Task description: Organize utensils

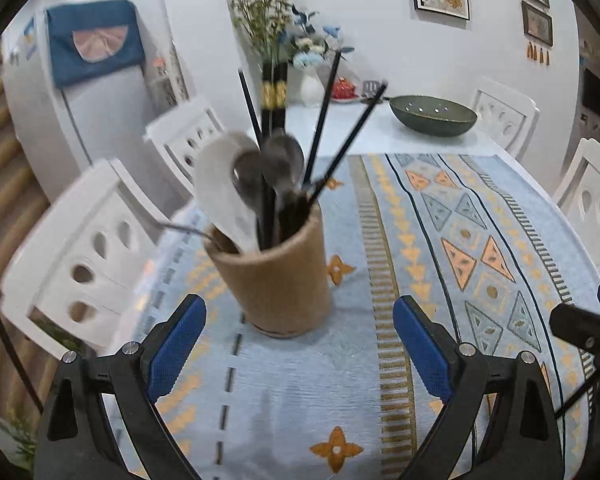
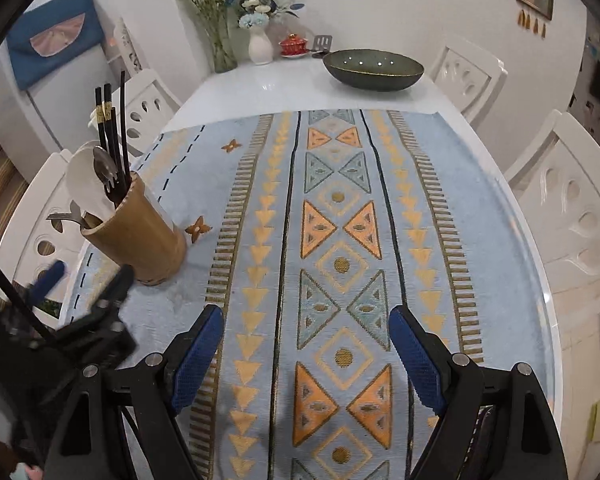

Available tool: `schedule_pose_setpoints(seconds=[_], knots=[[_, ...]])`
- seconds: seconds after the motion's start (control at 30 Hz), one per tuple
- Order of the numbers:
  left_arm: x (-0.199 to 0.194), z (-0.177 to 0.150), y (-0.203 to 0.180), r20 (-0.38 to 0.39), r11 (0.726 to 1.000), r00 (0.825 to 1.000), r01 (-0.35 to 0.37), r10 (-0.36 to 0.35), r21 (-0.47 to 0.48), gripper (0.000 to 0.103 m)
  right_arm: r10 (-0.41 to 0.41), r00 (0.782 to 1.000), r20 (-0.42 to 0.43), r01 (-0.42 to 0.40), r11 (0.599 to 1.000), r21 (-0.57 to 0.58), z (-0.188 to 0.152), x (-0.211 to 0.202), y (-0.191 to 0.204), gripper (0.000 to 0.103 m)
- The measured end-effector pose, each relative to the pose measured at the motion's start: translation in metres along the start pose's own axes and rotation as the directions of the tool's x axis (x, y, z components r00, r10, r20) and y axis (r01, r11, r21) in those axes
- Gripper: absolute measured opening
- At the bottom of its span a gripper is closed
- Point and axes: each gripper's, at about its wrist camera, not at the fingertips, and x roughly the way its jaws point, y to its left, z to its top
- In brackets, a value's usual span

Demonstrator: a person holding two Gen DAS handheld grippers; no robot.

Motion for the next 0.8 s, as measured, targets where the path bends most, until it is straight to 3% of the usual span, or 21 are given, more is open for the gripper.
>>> schedule_pose_setpoints(seconds=[0.2, 0.43, 0.6, 0.8], knots=[[-0.019, 0.010, 0.000, -0.030, 0.999, 0.999, 0.010, -0.011, -0.038, 0.095, -0.014, 1.000, -0.017, 0.014, 1.000, -0.006, 0.002, 0.002, -0.011, 0.084], [-0.033, 0.017, -0.008, -0.024, 0.999, 0.999, -0.024, 0.023, -0.032, 0.095, -0.018, 1.000, -0.023, 0.019, 0.999, 0.034, 0.005, 0.000, -0.025, 0.084], [-0.026, 0.018, -0.013, -0.093, 0.999, 0.995, -0.039, 0.035, -0.034, 0.097, -0.024, 1.000, -0.019, 0.025, 0.999, 0.034, 0.007, -0.003, -0.026, 0.084], [-0.020, 0.008, -0.021, -0.121, 0.999, 0.992, -0.049, 0.048, -0.007, 0.097, -0.024, 0.999, -0.043, 0.025, 0.999, 0.024, -0.002, -0.001, -0.024, 0.084]])
